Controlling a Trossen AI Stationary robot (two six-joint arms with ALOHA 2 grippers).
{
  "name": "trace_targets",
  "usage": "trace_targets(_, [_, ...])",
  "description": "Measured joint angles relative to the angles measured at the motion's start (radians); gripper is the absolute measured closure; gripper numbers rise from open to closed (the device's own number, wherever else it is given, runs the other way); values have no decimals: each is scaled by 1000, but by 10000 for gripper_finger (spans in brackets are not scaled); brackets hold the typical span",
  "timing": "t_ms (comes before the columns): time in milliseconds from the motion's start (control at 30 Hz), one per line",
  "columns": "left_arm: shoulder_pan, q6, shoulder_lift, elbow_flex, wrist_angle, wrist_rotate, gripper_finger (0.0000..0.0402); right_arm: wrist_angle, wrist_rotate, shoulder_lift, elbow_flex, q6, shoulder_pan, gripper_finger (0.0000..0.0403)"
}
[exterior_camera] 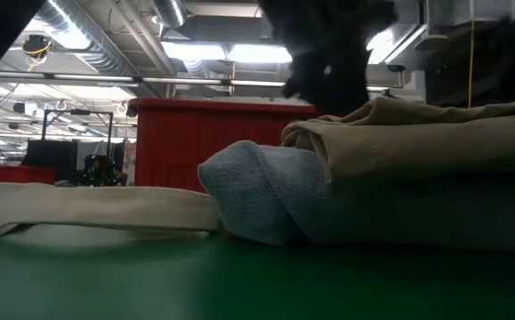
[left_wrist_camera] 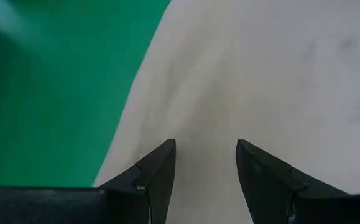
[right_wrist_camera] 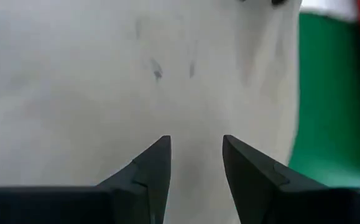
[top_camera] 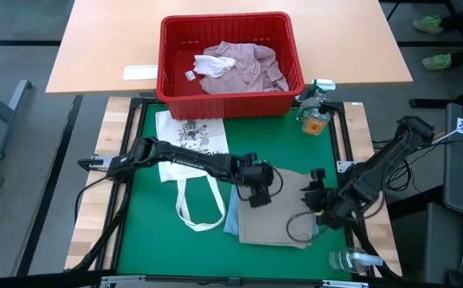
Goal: Fold laundry
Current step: Stack the folded gray shorts on top of the folded light blue pants
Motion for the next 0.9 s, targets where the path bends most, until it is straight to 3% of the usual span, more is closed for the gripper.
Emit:
trace_targets(233, [48, -50, 0, -131, 14, 19, 239, 134, -64, -4, -167, 13, -104, 256])
trace_targets(433, [55, -116, 0, -180, 54, 14, 239, 138, -167, -4, -197, 9, -183, 256])
trace_targets(767, [57, -118, -3, -91, 35, -17, 239, 14, -175, -4, -18, -98, -197, 256])
trace_targets(900, [66, -118, -6, -54, 44, -51, 239, 9, -68, -4, 38, -121, -197, 256])
